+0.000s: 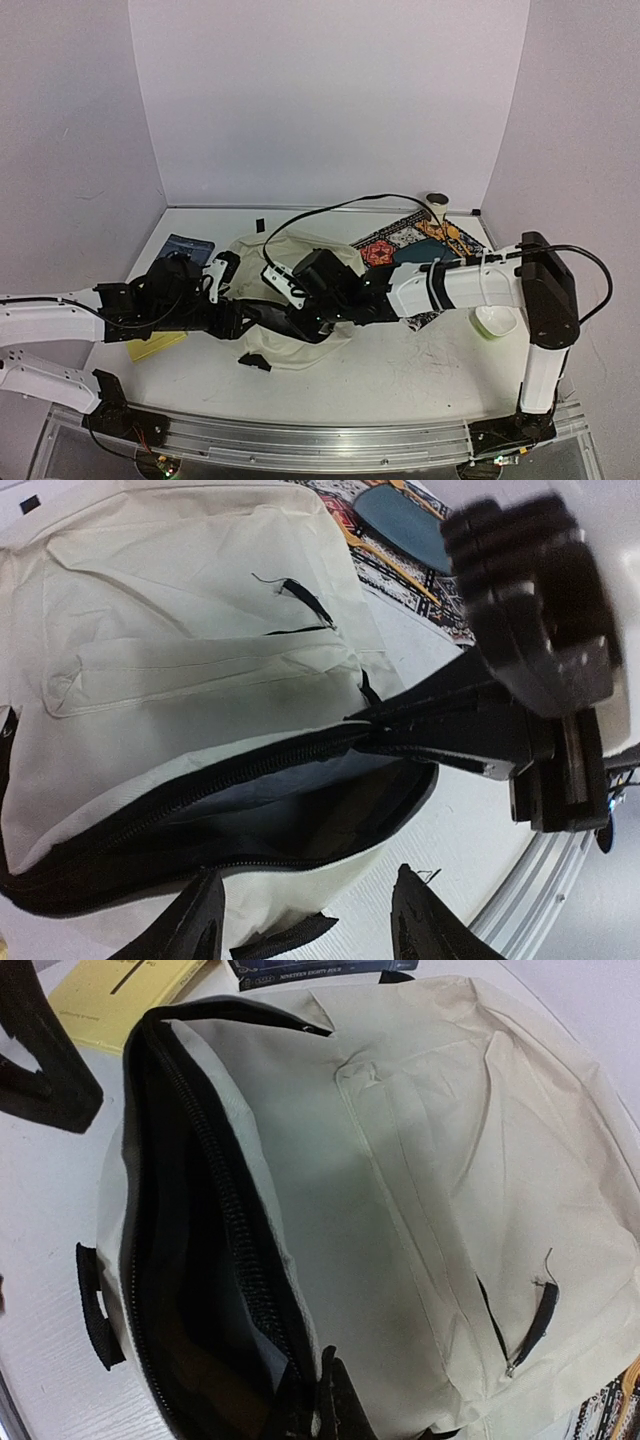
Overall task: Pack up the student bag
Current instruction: Open the largest pocket of the student bag.
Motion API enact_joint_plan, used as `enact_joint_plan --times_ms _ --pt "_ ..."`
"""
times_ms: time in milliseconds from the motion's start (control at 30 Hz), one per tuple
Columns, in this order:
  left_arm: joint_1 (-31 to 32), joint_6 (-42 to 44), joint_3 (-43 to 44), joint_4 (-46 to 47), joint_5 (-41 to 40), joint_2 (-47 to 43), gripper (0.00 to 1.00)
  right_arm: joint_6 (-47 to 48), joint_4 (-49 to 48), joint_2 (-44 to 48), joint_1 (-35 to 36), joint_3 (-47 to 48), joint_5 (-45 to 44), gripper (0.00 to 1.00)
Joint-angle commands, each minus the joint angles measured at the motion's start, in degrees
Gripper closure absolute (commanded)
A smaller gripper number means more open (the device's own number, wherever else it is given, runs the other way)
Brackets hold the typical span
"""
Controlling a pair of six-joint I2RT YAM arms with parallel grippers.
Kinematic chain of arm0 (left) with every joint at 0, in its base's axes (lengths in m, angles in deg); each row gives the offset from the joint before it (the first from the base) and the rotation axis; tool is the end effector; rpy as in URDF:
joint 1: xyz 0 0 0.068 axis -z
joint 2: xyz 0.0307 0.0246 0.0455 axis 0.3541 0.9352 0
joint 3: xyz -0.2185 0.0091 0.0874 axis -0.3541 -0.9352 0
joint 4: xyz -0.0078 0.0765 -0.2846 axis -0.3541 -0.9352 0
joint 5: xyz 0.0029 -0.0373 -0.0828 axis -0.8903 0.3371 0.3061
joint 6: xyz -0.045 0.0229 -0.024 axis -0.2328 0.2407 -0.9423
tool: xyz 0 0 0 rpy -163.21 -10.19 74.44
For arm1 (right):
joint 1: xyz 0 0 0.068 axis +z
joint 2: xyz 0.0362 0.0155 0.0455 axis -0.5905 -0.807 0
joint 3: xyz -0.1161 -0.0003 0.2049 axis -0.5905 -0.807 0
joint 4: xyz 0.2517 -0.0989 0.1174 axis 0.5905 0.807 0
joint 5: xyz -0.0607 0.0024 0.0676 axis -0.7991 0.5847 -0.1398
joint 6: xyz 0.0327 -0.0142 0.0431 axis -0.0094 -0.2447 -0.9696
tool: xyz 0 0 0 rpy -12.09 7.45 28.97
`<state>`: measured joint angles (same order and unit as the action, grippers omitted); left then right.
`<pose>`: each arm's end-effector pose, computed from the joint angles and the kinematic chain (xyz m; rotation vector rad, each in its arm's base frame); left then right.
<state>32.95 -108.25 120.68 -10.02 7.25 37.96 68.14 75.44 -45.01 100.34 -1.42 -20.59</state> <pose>0.1663 -0.2254 0.1752 0.5340 2.2269 -0.7491 0.2089 0.4174 0.1706 -1.0078 1.7556 0.5521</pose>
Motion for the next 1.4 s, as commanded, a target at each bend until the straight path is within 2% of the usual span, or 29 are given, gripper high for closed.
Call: enact_joint_plan --times_ms 0,300,467,567,767,1000,1233,1367 --pt "0.15 11.44 2.28 5.84 3.57 2.4 0.42 -4.03 -0.75 5.19 -1.01 -0.26 -1.8 1.0" --pt "0.1 13.49 0.18 13.56 4.78 12.1 0.44 -4.53 -2.06 7.13 -2.34 -0.78 -1.75 1.0" --pt "0.48 9.65 -1.64 14.35 9.76 16.48 0.52 -5.1 -2.22 7.04 -3.58 -0.63 -3.14 1.0" --pt "2.37 5.91 -4.62 14.45 10.69 15.82 0.58 -5.9 -2.45 7.2 -4.41 -0.84 -4.82 1.0" --pt "7.99 -0.76 -9.81 14.74 8.43 14.07 0.62 -8.22 -3.05 7.1 -6.6 -1.13 -7.24 1.0" --pt "8.97 -8.45 -15.31 17.42 6.4 12.28 0.67 -10.35 -5.48 8.96 -7.2 -3.75 -10.12 1.0" --pt "8.84 -11.34 -12.65 16.07 -0.22 5.66 0.49 -8.47 -8.77 10.43 -7.2 -7.11 -0.45 1.0" --pt "8.87 -11.92 -6.83 7.22 -8.15 1.99 0.36 -9.09 -8.57 10.11 -7.13 -8.42 1.33 1.0"
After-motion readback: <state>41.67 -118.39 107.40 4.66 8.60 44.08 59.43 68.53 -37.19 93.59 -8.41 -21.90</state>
